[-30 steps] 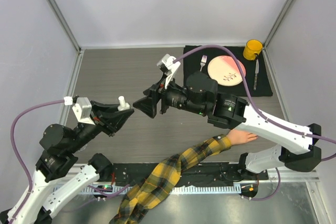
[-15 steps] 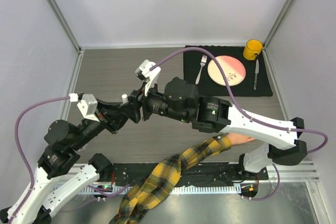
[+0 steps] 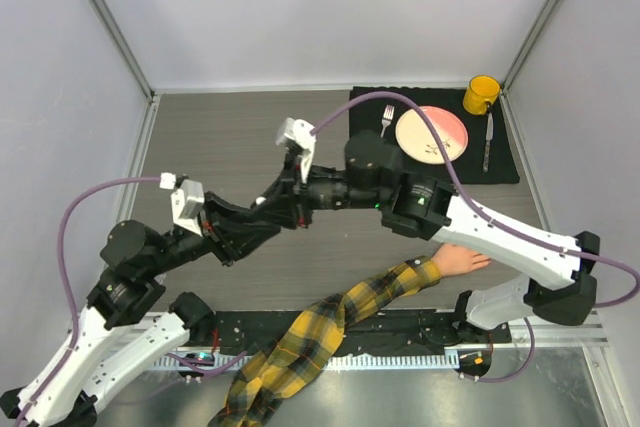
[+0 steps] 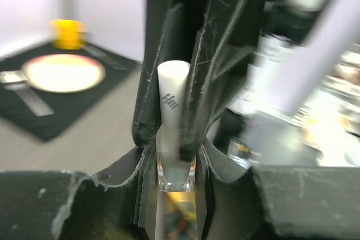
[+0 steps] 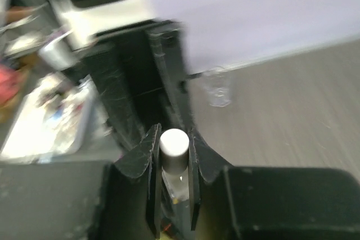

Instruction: Paint the nails

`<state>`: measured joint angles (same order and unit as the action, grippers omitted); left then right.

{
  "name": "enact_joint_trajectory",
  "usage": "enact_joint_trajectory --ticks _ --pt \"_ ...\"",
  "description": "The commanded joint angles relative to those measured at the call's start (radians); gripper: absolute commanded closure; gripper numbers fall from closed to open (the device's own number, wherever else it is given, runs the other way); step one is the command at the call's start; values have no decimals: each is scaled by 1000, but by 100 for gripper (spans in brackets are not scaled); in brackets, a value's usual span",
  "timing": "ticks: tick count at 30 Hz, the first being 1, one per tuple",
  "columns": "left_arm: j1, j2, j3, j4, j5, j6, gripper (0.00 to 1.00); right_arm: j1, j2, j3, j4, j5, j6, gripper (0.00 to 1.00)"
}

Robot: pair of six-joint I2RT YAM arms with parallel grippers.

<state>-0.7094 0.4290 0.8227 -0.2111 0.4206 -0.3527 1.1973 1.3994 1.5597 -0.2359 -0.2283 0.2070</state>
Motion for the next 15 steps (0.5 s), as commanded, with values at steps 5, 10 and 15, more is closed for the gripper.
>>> enact_joint_trajectory --ticks 5,10,15 --pt "-2 82 -24 336 371 -181 100 -108 -97 -213 224 -741 81 100" --pt "-4 89 4 231 301 -114 100 -128 -152 -234 178 -524 85 73" --pt "-4 90 33 130 196 -54 100 -128 -192 -196 64 -243 95 36"
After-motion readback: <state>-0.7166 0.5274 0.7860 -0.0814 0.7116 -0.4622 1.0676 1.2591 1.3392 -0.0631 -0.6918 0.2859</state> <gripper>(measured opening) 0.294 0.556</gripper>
